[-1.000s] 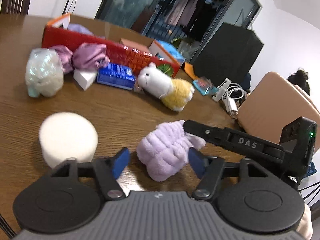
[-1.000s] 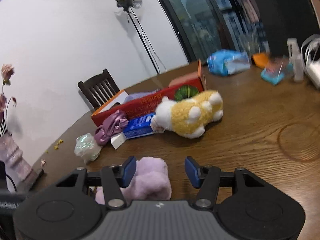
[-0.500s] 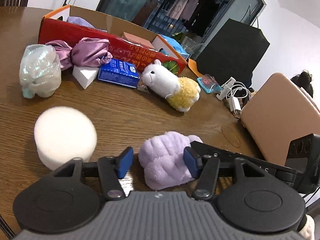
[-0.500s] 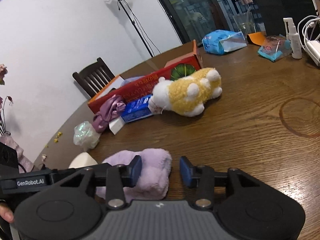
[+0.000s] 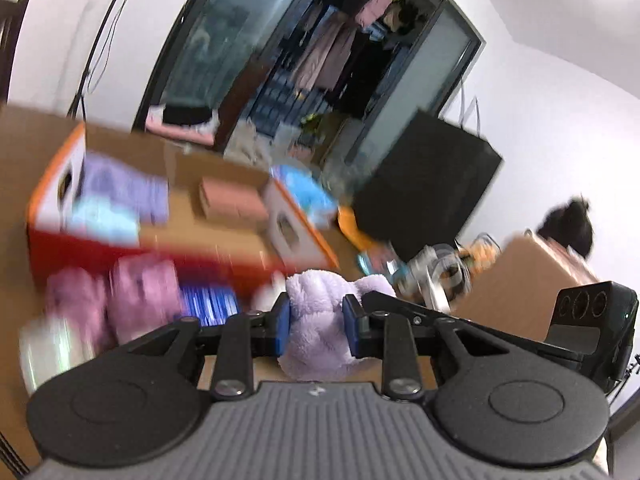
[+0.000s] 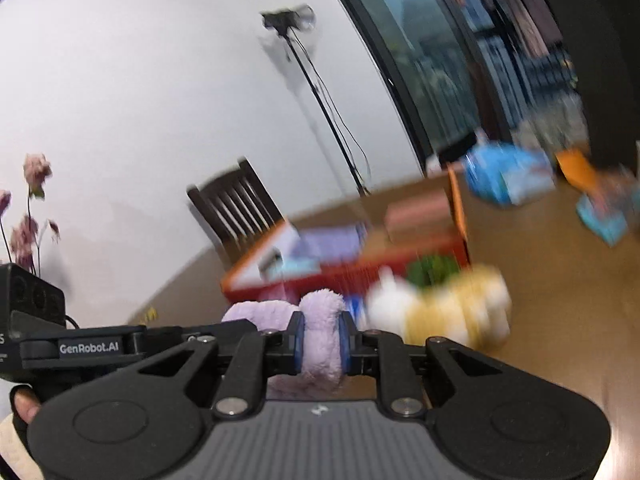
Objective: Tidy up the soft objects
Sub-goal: 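Carry the lilac towel into the box and open both grippers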
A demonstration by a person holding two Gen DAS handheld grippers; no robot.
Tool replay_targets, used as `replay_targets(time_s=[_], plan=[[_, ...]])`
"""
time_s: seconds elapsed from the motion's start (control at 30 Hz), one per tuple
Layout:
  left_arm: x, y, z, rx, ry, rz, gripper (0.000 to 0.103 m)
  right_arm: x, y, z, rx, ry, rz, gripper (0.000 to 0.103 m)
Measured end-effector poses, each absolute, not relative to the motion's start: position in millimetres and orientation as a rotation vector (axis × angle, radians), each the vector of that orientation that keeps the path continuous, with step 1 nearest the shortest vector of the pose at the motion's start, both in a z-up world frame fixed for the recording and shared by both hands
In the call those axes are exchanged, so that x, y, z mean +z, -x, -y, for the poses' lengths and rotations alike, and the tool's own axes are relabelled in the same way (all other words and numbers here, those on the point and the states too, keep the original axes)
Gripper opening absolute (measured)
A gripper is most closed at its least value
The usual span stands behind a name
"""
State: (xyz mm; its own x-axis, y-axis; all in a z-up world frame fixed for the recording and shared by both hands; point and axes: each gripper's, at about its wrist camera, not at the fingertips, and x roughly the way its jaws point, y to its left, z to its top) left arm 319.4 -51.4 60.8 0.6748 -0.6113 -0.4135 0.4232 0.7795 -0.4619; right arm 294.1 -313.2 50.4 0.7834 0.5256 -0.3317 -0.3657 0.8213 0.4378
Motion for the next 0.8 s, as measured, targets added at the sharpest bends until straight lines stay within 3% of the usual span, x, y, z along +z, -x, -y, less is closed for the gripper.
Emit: replay_targets(time_s=[0.23, 0.47, 0.6, 0.8], plan=[[53, -444, 35, -0.471, 0.308, -0.711, 0.028, 57, -440, 273, 0.481, -0.318, -0.596, 0.017], [12, -474, 30, -0.376, 0.160, -0.804, 0.034, 14, -493, 227, 0.462, -0.243, -0.766, 0.017], [6, -475, 26, -0.346, 0.141, -0.811, 0.044, 11, -493, 216, 0.435, -0.188, -0.795, 0.023], [56, -432, 12, -0.338, 0.134, -0.655, 0.063, 51, -463, 240, 0.428, -0.200, -0.692, 0.035]])
